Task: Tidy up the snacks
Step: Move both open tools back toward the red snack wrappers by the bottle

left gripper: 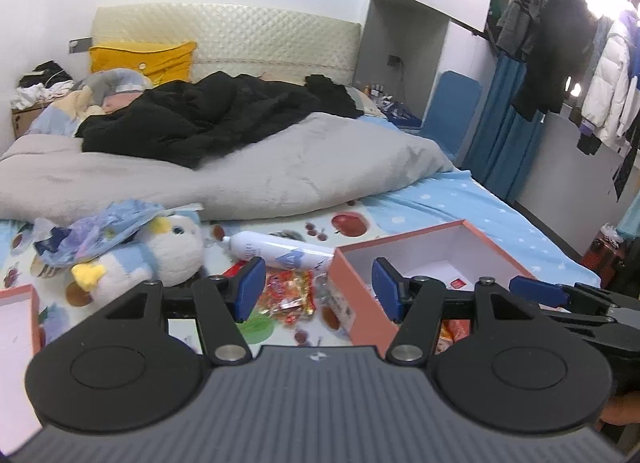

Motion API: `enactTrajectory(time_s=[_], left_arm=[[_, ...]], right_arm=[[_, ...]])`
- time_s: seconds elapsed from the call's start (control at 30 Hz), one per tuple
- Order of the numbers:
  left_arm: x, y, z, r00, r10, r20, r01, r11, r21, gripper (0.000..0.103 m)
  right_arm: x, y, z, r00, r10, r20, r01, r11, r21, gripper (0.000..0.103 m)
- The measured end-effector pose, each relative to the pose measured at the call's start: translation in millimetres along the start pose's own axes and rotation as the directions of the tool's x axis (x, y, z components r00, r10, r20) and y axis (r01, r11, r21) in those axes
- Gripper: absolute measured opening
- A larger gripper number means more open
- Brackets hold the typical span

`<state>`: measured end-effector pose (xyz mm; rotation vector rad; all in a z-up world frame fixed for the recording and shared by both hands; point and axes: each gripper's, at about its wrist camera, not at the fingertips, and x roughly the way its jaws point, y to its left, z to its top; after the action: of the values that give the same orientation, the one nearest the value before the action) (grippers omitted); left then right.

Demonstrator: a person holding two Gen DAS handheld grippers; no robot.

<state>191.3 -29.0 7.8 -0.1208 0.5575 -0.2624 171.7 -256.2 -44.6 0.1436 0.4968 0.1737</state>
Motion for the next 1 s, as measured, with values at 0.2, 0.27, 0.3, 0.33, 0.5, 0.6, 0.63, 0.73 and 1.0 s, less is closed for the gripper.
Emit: enactTrajectory(time_s=[0.2, 0.27, 0.3, 0.33, 0.5, 0.6, 0.63, 0.73, 1.0], left_arm=[[-10, 22, -20, 1.000, 0.014, -0.016, -0.015, 1.000, -0.022, 0.064], [-13, 28, -26, 1.000, 0.018, -0.018, -0.019, 0.999, -0.030, 0.064], [-15, 31, -30, 1.000, 0.017, -0.018, -0.017, 0.999, -0.034, 0.064], [-18, 34, -34, 1.000, 0.014, -0.018, -0.014, 0.999, -0.036, 0.064], [-23, 46, -53, 0.999, 0.017, -0.032, -0.019, 0.999, -0.049, 0.064], [-26, 53, -65, 0.999, 0.024, -0.045, -0.027, 0.998, -0.062, 0.064], [-26, 56, -70, 0.998, 0.031, -0.051, -0.034, 0.997, -0.068, 0.064], [-27, 67, -87, 0.996, 0.036, -0.076, -0.044, 0.994, -0.099, 0.064], [-17, 103, -129, 0.988, 0.070, -0.141, -0.099, 0.974, -0.206, 0.065]], right_arm=[[-2, 23, -19, 1.000, 0.019, -0.023, -0.020, 0.999, -0.033, 0.063], [-5, 29, -25, 0.999, 0.027, -0.022, -0.028, 0.999, -0.035, 0.063], [-6, 32, -28, 0.999, 0.029, -0.022, -0.029, 0.999, -0.035, 0.063], [-7, 35, -31, 0.999, 0.030, -0.023, -0.031, 0.999, -0.036, 0.063], [-9, 47, -47, 0.998, 0.044, -0.036, -0.046, 0.998, -0.047, 0.063], [-9, 53, -59, 0.998, 0.053, -0.034, -0.054, 0.998, -0.044, 0.063], [-9, 55, -65, 0.998, 0.062, -0.025, -0.063, 0.997, -0.039, 0.063], [-3, 60, -83, 0.997, 0.063, -0.050, -0.065, 0.997, -0.047, 0.063], [13, 72, -115, 0.990, 0.086, -0.108, -0.091, 0.995, -0.042, 0.063]])
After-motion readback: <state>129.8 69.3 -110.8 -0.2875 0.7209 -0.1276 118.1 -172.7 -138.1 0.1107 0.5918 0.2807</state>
